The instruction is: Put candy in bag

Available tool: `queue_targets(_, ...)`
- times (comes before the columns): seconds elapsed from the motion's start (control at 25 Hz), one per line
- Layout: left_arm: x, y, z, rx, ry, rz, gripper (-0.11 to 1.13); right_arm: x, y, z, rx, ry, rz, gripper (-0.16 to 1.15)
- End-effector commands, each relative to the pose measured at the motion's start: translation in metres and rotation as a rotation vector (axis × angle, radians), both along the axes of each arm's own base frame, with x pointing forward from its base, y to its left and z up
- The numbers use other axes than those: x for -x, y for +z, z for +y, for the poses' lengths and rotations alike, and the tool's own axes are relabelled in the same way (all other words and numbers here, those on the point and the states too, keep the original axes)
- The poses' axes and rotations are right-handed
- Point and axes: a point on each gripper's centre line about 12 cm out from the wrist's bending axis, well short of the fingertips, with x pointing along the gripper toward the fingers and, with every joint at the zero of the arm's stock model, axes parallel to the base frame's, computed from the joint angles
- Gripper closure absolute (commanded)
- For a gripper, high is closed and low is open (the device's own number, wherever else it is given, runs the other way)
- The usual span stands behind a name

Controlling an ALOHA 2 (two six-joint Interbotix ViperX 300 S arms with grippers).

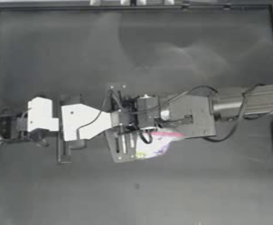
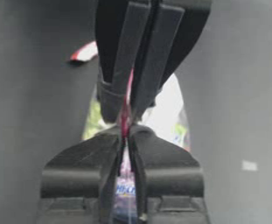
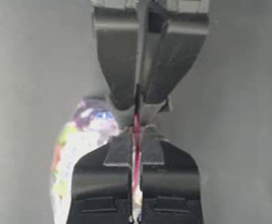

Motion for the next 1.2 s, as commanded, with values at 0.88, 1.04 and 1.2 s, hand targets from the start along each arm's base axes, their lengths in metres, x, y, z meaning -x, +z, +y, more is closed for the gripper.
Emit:
queue_targets(0.88,0.007,0.022,-0.004,-0.009,-0.02,-0.032,0.96,0.008,0.03,0.001,0.0,0.001,-0.059,0.93)
queue_targets(1.04,0.011,0.025,-0.004,-0.007,-0.019,-0.036,0.96,0.01,0.028,0.0,0.001,-0.004,-0.052,0.93)
queue_targets(1.2,0.012,0.025,-0.004,-0.008,-0.02,-0.032,0.96,0.015,0.026,-0.001,-0.005,-0.022,-0.039,0.93)
